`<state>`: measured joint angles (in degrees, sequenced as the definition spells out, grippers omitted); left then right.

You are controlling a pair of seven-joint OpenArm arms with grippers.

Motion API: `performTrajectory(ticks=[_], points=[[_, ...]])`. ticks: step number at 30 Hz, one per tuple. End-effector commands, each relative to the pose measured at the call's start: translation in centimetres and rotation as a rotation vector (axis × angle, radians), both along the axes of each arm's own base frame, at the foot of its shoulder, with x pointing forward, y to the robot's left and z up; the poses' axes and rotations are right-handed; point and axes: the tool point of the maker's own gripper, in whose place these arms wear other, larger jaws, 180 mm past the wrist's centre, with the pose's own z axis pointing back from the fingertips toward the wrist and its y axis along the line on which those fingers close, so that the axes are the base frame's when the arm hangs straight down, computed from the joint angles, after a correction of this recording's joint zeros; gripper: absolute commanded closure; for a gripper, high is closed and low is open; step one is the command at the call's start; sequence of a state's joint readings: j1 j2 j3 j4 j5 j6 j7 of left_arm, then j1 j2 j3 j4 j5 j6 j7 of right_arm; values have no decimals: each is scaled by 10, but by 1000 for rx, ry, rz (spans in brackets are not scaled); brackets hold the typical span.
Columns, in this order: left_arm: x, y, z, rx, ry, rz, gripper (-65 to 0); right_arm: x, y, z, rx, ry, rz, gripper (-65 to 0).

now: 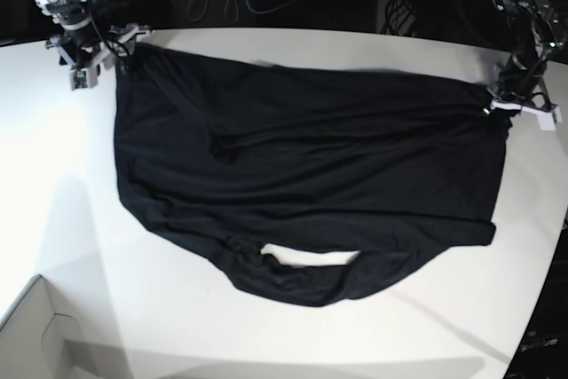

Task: Layout the t-shirt on the table in an organized manner, then fold the t-shirt properly
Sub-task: 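Pull the right gripper back outward along the collar edge, then lift the collar edge with both grippers and carry it toward the hem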

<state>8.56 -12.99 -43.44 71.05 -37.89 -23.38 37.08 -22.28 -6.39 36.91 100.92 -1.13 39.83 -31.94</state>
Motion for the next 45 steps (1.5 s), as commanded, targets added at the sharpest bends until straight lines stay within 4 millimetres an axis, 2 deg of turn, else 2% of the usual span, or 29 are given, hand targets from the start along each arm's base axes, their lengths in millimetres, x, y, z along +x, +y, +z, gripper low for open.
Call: performTrajectory(ticks=[1, 7, 9, 11, 15, 17, 21, 25, 30, 34, 37, 45], points=[[7, 15, 17, 39, -45, 17, -1, 1, 0, 3, 8, -21, 1, -393], [2, 27, 20, 46, -51, 50, -1, -5, 4, -13, 42, 15, -8, -386], [0, 27, 20, 47, -47, 50, -1, -6, 3, -14, 43, 18, -8, -359], [0, 27, 19, 47, -46, 50, -1, -6, 4, -15, 44, 19, -8, -290], [-2, 27, 19, 47, -43, 52, -1, -7, 1, -14, 38, 20, -14, -69], [-7, 28, 15, 49, -29, 51, -1, -9, -2, -12, 29, 21, -12, 0], [-10, 31, 27, 90, -39, 32, -1, -18, -10, -13, 5, 45, -4, 0], [-13, 30, 35, 117, -49, 16, -1, -22, -12, -5, -19, 40, 5, 0], [-24, 33, 32, 129, -22, 13, -1, -32, -10, 2, -41, 47, 22, 0], [-42, 50, 33, 141, -10, 69, -1, -35, -13, 2, -46, 52, 18, 0], [-50, 54, 31, 144, 5, 81, -1, -35, -13, 2, -47, 52, 18, 0], [-49, 51, 29, 136, 5, 79, -1, -34, -10, 1, -39, 52, 21, 0]])
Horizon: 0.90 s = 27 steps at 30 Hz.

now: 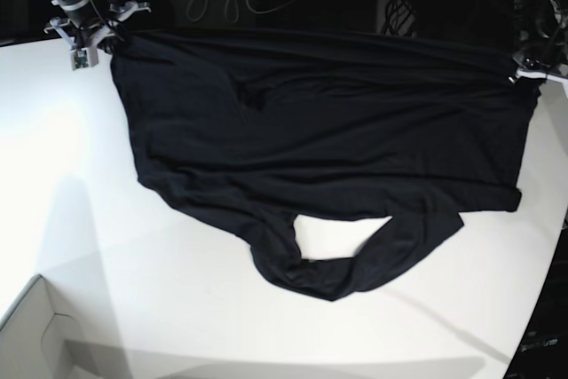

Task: Layout the t-shirt on the table in an organized manner, then fold the t-shirt properly
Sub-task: 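Lift the collar edge with both grippers and carry it toward the hem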

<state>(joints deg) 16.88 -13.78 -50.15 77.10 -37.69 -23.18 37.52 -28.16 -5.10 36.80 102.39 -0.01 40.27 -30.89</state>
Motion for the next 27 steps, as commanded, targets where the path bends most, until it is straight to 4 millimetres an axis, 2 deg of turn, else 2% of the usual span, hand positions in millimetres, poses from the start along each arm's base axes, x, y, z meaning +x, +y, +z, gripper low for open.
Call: performTrajectory(ticks=[1, 10, 12, 14, 17, 21, 23, 27], points=[[7, 7, 13, 26, -46, 7, -3, -1, -5, 3, -21, 0, -1, 0], [3, -1, 7, 3, -42, 14, -6, -4, -5, 3, -23, 10, 0, 0], [3, -3, 6, -1, -42, 15, -10, -4, -5, 3, -23, 10, 0, -34], [1, -4, 4, -6, -40, 16, -51, -4, -5, 3, -23, 8, 0, -78], [-1, -4, 3, -5, -35, 18, -177, -3, -5, 4, -24, 4, 1, -155], [1, -5, 11, 12, -50, 6, -306, 2, -6, 13, -37, -24, -3, -196], [5, -10, 18, 17, -72, 1, -337, 6, -2, 20, -40, -45, -4, -198], [12, -14, 37, 56, -113, -22, -345, 14, 0, 32, -54, -77, -1, -198]])
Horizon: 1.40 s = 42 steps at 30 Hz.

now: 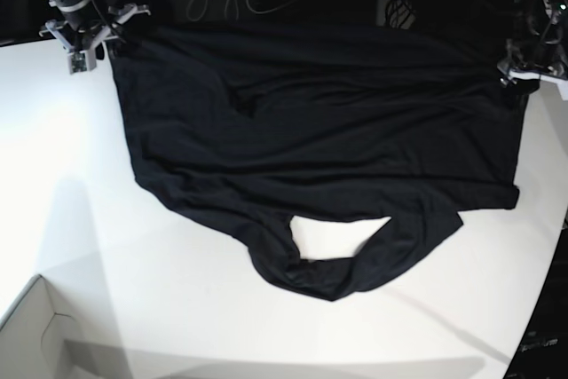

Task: Layout the t-shirt on the table in an organized manner, then fold the t-shirt properly
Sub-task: 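Lift the collar edge with both grippers and carry it toward the hem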

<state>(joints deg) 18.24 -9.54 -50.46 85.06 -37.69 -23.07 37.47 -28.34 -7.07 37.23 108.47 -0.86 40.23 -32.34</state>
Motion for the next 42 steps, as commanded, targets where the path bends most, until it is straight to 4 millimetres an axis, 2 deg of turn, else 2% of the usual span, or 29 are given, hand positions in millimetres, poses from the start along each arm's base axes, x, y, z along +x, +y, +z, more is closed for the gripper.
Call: performTrajectory(ticks=[1, 8, 10, 13, 16, 20, 24, 29, 32, 35, 38, 42], points=[[5, 8, 18, 43, -46, -6, -345, 5, 0, 9, -1, -39, -7, -198], [14, 7, 38, 69, -96, -17, -346, 17, -8, 19, -18, -85, -26, -285], [13, 17, 45, 60, -128, 15, -346, 22, -16, 23, -30, -103, -47, -292], [23, 29, 60, 58, -189, 53, -346, 31, -23, 30, -40, -137, -65, -292], [40, 38, 73, 68, -233, 72, -346, 43, -24, 37, -43, -168, -68, -292], [71, 48, 76, 75, -251, 89, -346, 52, -22, 41, -40, -192, -61, -292], [105, 56, 58, 69, -207, 119, -346, 58, -22, 43, -40, -201, -63, -292], [143, 54, 35, 59, -115, 109, -347, 59, -23, 44, -44, -208, -60, -292], [161, 51, 31, 58, -109, 110, -347, 59, -26, 45, -54, -202, -56, -292], [171, 51, 23, 58, -139, 131, -347, 58, -28, 45, -56, -202, -60, -292], [184, 35, 8, 53, -133, 100, -347, 58, -28, 45, -57, -203, -61, -292], [189, 29, -4, 63, -132, 75, -347, 58, -29, 45, -58, -200, -62, -292]])
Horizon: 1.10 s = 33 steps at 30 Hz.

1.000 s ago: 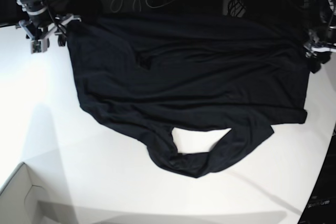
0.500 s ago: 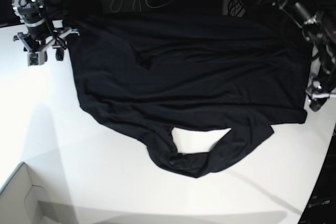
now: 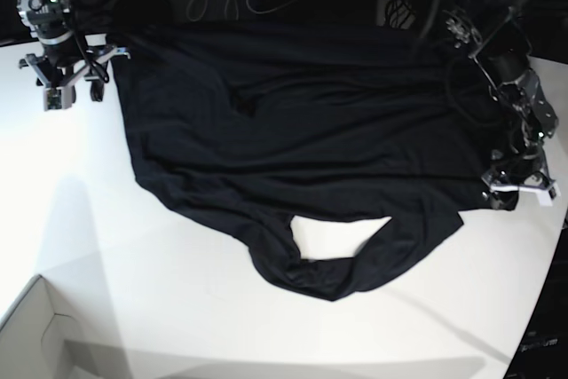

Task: Layout the t-shirt on the table in an organized manner, then fold the t-shirt properly
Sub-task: 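Lift the collar edge with both grippers and carry it toward the hem, then lay the collar edge down over the hem with both grippers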

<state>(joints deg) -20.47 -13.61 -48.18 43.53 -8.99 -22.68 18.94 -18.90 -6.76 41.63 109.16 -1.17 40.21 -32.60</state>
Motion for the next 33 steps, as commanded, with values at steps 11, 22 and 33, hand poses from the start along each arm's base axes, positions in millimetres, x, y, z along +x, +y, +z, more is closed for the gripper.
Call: performTrajectory(ticks=[11, 22, 33], points=[[9, 13, 18, 29, -64, 25, -255, 7, -4, 11, -19, -42, 13, -292], [12, 17, 29, 35, -98, 35, 0, 15, -4, 15, -18, -62, 12, -293], [14, 17, 69, 36, -134, -2, 0, 91, 21, 39, 43, -212, 83, -329]])
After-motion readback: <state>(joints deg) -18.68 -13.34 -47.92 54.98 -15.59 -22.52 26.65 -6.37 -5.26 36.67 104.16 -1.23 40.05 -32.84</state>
